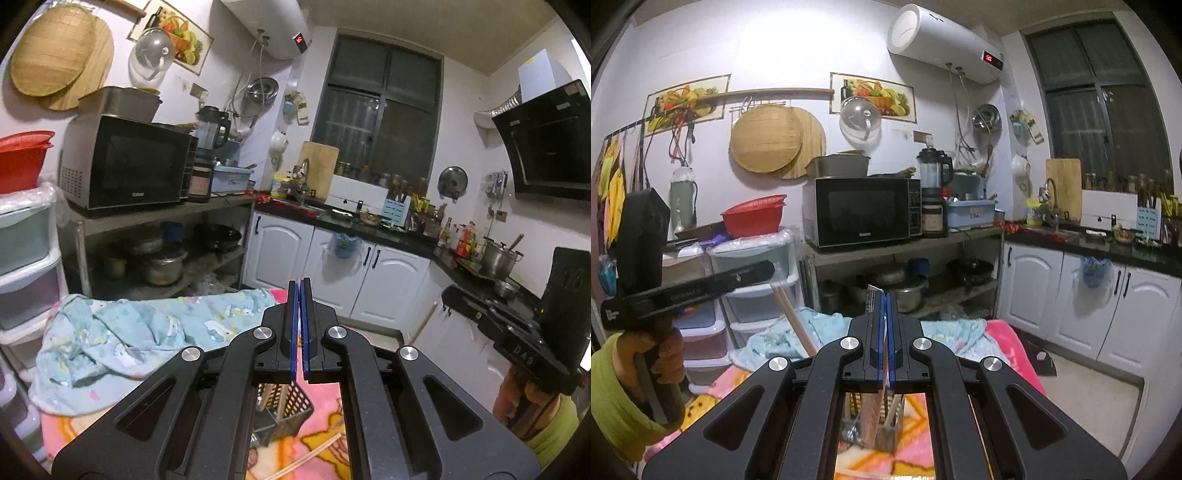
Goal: Organize utensils
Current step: 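Lift the left tool's chopstick and lower it upright into the caddy while the right tool does likewise, then open the left tool releasing its chopstick while the right tool releases its chopstick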
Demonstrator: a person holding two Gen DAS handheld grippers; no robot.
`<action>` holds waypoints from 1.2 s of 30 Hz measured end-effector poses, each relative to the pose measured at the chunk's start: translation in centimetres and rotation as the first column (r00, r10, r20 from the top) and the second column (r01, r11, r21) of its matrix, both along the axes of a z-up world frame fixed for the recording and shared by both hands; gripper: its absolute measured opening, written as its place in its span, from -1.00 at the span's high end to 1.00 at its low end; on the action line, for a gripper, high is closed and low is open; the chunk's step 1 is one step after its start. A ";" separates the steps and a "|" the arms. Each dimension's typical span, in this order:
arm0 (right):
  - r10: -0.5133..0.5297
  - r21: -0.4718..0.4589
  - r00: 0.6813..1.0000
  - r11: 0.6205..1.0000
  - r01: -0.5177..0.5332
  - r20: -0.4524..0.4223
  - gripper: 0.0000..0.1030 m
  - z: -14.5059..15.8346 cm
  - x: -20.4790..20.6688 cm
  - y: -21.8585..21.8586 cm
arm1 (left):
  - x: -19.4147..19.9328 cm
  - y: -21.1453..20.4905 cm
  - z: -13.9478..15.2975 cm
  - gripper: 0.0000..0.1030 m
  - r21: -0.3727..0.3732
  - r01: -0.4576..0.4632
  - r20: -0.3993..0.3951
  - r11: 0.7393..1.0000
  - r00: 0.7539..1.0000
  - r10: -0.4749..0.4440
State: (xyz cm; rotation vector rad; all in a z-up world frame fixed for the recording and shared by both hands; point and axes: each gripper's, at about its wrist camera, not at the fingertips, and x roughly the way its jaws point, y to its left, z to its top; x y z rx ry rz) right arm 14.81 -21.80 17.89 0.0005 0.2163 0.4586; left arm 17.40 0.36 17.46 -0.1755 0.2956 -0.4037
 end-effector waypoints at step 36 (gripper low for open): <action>-0.042 -0.051 0.979 0.998 0.033 -0.197 0.97 -6.1 10.1 3.8 | 4.7 -0.7 -7.4 1.00 0.030 -0.013 -0.151 0.999 0.988 0.018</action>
